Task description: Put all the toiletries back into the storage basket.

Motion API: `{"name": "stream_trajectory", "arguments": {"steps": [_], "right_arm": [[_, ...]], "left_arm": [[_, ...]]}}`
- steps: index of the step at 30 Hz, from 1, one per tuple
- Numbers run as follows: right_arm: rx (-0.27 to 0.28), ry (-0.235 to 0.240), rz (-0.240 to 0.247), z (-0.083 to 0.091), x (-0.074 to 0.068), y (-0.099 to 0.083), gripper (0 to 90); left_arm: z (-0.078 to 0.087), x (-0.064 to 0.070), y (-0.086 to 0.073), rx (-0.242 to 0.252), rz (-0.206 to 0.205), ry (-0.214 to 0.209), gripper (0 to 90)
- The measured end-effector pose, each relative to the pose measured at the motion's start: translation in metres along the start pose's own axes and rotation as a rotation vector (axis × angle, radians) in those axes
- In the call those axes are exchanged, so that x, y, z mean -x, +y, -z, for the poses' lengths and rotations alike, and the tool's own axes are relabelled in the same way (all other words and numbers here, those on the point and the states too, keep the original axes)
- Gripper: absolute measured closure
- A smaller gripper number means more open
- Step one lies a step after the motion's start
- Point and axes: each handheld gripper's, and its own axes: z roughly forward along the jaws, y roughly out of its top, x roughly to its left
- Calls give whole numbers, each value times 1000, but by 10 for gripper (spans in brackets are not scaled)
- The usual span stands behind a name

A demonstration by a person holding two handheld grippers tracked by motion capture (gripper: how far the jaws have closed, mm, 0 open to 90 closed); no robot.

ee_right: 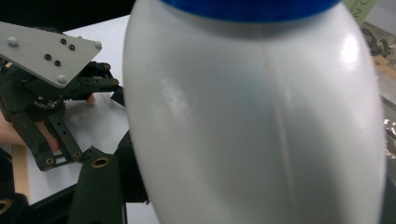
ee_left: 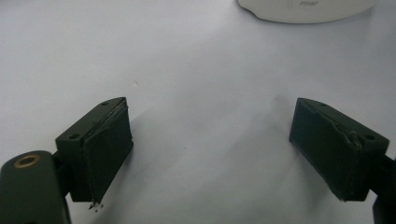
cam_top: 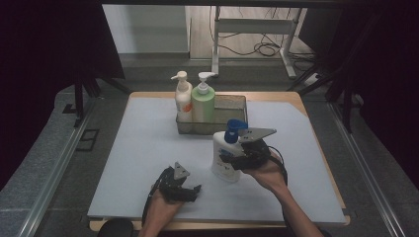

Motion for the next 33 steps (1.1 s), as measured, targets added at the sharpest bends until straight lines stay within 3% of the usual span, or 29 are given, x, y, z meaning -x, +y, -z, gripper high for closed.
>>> {"name": "stream_trajectory", "arguments": {"steps": [11, 33], "right_arm": [[-3, -23, -10, 6, 2, 12, 380], [19, -122, -32, 15, 14, 53, 381]], "left_arm": [[0, 0, 0, 1, 0, 0, 125], [0, 0, 0, 0, -2, -1, 125]]}}
